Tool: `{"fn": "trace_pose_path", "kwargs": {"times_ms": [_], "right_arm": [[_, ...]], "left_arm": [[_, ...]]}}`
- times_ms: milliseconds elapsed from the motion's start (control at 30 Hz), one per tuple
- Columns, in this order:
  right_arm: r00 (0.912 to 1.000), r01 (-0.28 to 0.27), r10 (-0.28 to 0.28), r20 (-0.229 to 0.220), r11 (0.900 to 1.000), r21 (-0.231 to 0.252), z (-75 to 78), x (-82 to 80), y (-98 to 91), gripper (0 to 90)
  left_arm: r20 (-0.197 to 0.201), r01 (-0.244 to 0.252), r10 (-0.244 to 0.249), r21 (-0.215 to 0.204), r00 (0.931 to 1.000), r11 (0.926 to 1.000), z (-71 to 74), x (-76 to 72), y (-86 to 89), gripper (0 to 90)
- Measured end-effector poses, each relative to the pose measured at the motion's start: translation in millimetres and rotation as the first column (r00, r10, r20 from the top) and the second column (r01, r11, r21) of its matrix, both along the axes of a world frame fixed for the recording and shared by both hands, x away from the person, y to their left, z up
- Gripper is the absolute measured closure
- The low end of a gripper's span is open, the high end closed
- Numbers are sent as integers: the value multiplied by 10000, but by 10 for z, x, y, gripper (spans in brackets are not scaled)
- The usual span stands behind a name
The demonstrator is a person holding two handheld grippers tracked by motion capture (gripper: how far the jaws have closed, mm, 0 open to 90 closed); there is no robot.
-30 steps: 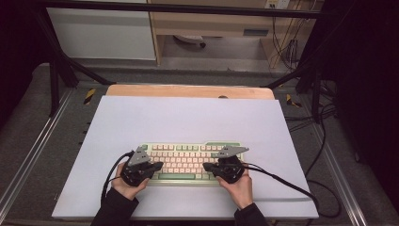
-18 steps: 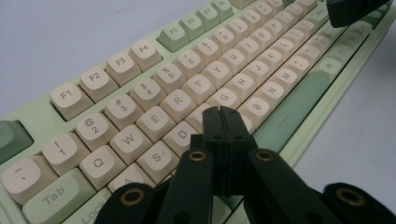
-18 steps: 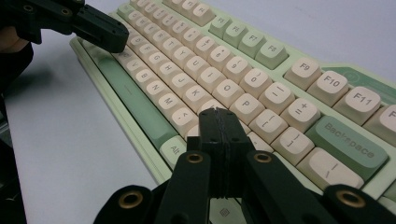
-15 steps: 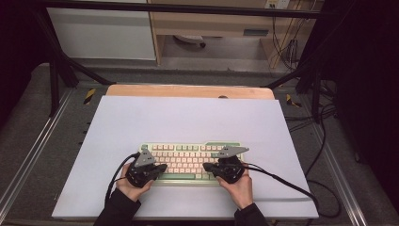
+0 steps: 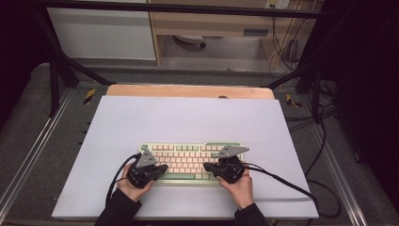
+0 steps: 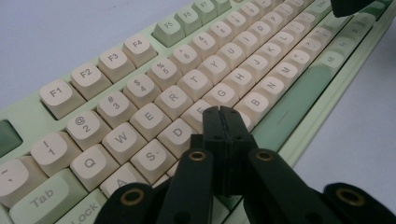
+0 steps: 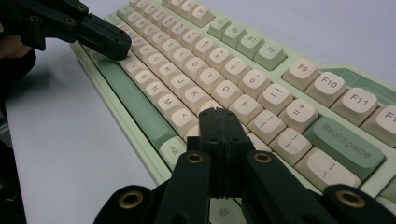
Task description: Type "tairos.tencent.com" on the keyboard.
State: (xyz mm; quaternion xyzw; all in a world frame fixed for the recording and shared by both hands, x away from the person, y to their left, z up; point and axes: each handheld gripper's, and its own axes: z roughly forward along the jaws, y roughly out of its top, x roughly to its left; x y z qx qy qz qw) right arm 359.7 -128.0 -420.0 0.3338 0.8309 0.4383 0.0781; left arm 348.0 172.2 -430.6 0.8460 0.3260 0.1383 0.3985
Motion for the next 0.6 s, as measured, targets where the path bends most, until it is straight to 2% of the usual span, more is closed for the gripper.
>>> {"fn": "trace_pose_path", "kwargs": {"times_ms": [300, 600], "right_arm": [[10000, -16, 16, 0, 10000, 0, 1, -1, -1, 900], [10000, -42, 42, 46, 10000, 6, 9, -2, -6, 900]], "left_arm": [[12, 38, -38, 60, 10000, 10000, -13, -4, -4, 900], [163, -121, 124, -188, 9998, 9998, 65, -14, 86, 900]]}}
